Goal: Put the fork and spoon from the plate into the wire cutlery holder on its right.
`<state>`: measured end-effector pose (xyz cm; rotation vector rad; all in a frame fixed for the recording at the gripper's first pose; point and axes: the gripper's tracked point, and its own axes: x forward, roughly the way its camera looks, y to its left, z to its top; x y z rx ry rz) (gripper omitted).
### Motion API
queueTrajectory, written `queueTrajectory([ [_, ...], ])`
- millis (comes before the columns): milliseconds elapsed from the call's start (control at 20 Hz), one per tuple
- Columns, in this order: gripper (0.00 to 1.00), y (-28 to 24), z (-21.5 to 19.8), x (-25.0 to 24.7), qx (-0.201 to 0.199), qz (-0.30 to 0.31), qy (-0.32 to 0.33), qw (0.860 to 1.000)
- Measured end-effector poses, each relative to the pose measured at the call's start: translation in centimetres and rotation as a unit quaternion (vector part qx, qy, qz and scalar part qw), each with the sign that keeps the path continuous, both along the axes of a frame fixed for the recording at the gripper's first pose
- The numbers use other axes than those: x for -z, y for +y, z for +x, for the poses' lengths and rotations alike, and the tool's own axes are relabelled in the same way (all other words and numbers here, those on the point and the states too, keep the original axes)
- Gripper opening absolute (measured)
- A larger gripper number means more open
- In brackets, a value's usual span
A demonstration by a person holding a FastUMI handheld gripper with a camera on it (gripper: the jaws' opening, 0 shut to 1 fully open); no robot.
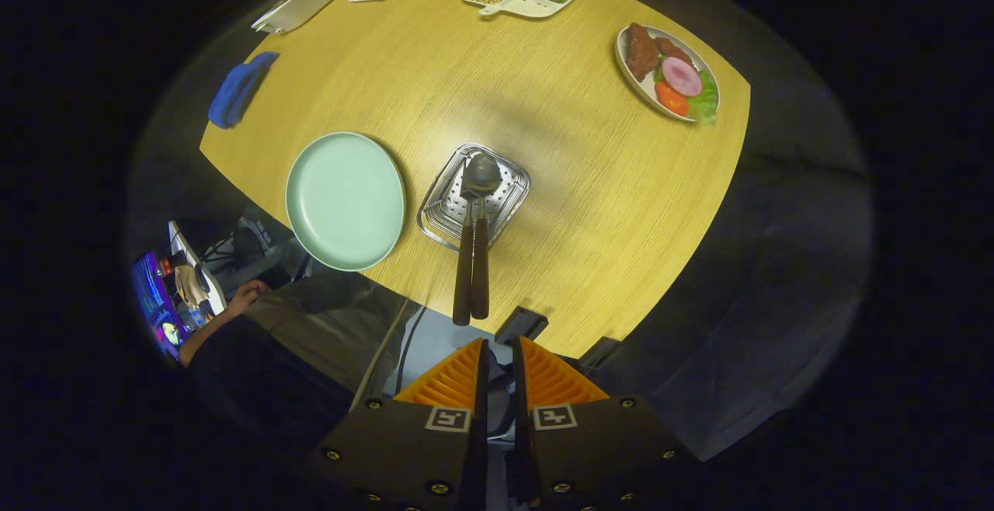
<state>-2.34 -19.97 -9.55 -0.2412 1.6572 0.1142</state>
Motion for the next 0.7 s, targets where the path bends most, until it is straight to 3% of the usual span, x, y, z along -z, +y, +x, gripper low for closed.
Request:
queueTrajectory([
  [150,0.15,1.4,0.4,-1.1,0.017,0.018,-0.082,0.996],
  [300,0.15,4.1,1.9,-2.6,0.037,0.050,-0.214,0.975],
  [400,0.16,5.2,3.0,-3.8,0.051,0.049,-0.315,0.947],
  [500,0.16,6.0,3.9,-5.2,0.075,0.039,-0.426,0.901],
  [700,0.16,9.9,2.7,-4.8,0.112,0.054,-0.538,0.834],
])
